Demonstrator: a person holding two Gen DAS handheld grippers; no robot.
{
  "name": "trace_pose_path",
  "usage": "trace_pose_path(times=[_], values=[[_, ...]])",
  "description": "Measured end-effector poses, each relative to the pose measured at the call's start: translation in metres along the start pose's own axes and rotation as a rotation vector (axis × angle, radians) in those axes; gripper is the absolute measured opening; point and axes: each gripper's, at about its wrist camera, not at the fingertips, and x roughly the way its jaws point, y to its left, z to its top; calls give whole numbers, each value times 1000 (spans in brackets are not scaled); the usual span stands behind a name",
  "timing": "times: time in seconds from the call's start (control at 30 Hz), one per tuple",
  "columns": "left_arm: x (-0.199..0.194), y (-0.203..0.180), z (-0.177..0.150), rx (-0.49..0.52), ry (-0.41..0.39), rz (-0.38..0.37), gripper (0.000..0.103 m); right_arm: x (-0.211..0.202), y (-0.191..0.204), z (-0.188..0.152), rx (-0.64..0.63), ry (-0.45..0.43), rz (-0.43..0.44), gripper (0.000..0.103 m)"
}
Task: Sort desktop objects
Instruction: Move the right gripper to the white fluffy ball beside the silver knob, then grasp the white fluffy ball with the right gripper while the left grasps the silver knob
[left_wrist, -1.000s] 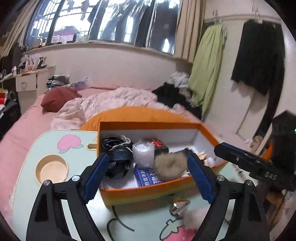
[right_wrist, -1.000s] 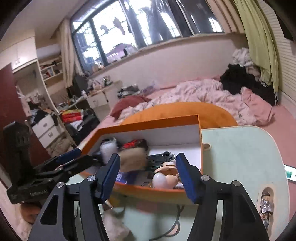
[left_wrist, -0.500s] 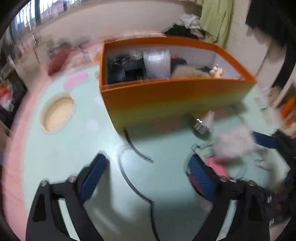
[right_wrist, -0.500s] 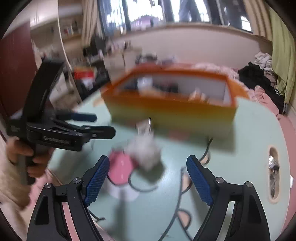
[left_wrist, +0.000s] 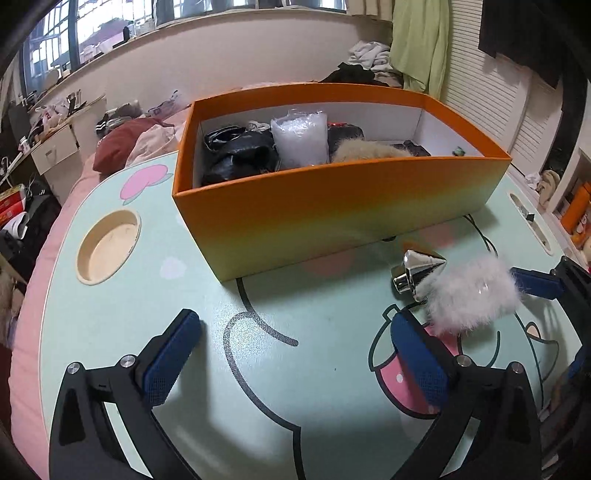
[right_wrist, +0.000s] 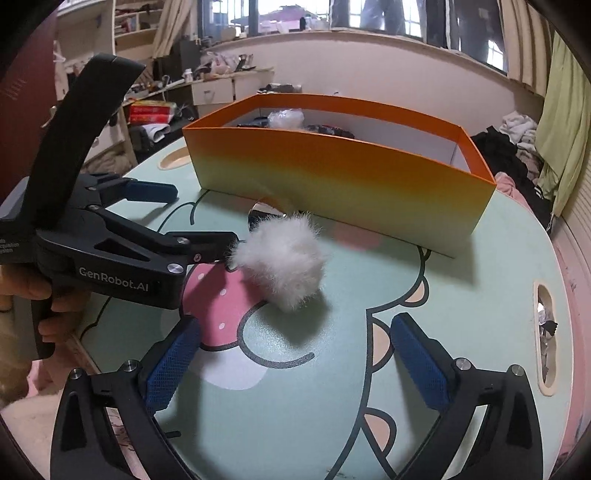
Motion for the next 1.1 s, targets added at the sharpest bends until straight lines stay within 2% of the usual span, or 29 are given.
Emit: trace_pose_path(times=[0.57, 0.73, 0.93, 1.03, 1.1], values=[[-1, 1, -2, 0, 0, -1, 103, -3, -5, 0, 31, -17, 35, 102], [-1, 5, -1, -23, -1, 0, 103, -9, -18, 1, 103, -47, 122, 102], [0, 18, 2, -29, 15, 17, 103, -9, -13, 9, 76, -29, 107, 102], [0, 31, 3, -52, 40, 43, 103, -11, -13, 13, 51, -34, 50, 102], [-3, 36, 4, -41, 28, 68, 103, -10, -12, 18, 42, -31, 29, 102]])
